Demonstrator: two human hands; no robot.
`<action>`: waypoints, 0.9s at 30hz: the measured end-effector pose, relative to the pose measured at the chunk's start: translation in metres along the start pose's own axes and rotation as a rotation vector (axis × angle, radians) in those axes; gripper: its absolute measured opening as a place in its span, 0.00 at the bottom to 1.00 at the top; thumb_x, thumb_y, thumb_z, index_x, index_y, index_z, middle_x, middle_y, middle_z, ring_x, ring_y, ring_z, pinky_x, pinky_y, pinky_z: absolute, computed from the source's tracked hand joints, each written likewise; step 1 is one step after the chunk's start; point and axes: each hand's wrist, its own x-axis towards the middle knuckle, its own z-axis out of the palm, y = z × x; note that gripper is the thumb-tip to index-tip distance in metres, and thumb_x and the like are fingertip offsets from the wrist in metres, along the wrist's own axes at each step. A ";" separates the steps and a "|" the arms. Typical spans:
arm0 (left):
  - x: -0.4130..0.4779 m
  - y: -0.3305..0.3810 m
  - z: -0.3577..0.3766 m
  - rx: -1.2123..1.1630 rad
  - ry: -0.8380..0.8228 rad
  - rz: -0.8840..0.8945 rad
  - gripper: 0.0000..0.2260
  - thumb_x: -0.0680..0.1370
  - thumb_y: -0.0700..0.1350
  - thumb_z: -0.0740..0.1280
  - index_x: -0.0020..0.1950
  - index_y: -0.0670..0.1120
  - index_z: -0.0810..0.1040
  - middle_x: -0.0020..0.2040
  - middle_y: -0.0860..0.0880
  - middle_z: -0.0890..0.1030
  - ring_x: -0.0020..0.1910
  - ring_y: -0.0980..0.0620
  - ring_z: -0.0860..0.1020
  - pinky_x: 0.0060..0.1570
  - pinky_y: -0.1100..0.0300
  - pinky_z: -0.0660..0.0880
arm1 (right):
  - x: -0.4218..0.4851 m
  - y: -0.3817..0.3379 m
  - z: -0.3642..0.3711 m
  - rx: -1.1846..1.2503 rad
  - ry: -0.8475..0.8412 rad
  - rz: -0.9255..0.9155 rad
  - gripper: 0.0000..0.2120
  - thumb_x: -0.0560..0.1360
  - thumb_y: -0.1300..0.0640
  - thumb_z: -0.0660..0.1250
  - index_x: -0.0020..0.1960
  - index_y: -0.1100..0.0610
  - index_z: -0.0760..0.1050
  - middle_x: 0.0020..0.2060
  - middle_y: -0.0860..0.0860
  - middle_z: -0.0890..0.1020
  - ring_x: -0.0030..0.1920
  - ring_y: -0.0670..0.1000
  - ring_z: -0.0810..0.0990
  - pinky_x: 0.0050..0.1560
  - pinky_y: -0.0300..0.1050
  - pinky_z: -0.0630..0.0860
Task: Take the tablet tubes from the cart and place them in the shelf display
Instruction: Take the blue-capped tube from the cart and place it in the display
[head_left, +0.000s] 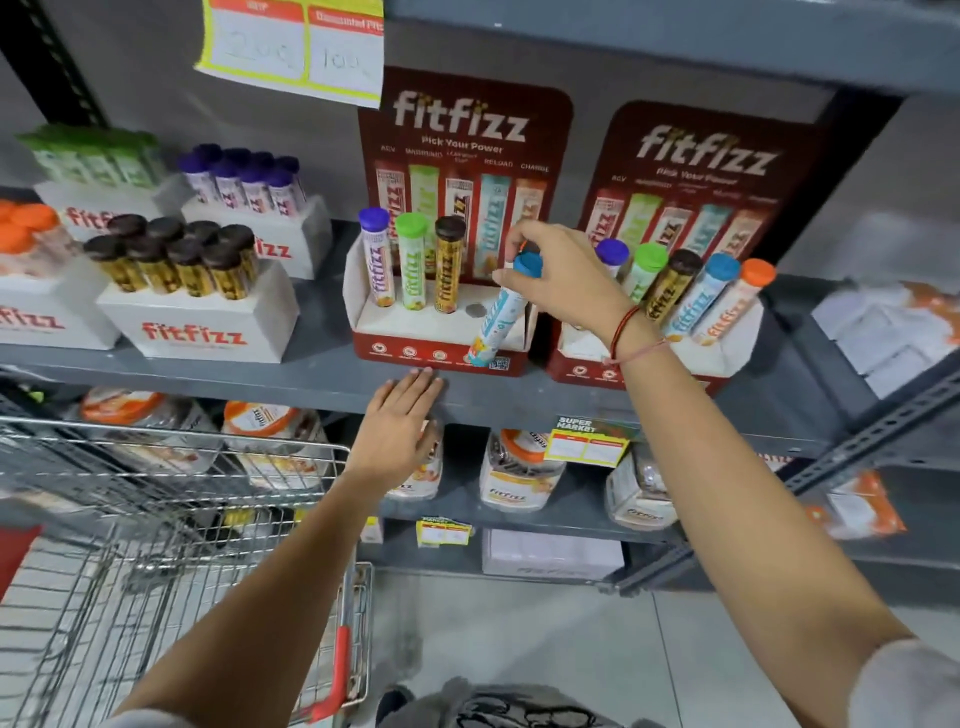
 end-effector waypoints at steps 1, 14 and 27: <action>0.000 0.000 0.000 0.005 0.001 0.003 0.24 0.75 0.43 0.66 0.70 0.41 0.66 0.70 0.41 0.70 0.70 0.42 0.66 0.68 0.43 0.60 | 0.002 0.000 0.001 -0.006 -0.007 0.003 0.07 0.73 0.54 0.68 0.43 0.50 0.68 0.43 0.51 0.76 0.47 0.51 0.73 0.45 0.43 0.67; -0.002 -0.002 0.003 0.022 0.015 0.023 0.25 0.78 0.47 0.63 0.72 0.43 0.61 0.72 0.42 0.66 0.72 0.44 0.62 0.70 0.45 0.56 | 0.035 -0.005 -0.016 -0.137 -0.128 -0.074 0.19 0.71 0.60 0.70 0.60 0.61 0.74 0.58 0.58 0.78 0.59 0.54 0.75 0.58 0.43 0.72; -0.002 -0.005 0.005 0.029 0.004 0.029 0.25 0.78 0.48 0.63 0.72 0.43 0.60 0.73 0.42 0.65 0.72 0.44 0.61 0.71 0.45 0.55 | 0.072 0.008 -0.007 -0.162 -0.114 -0.009 0.11 0.72 0.60 0.70 0.54 0.60 0.77 0.52 0.59 0.80 0.52 0.55 0.76 0.55 0.44 0.73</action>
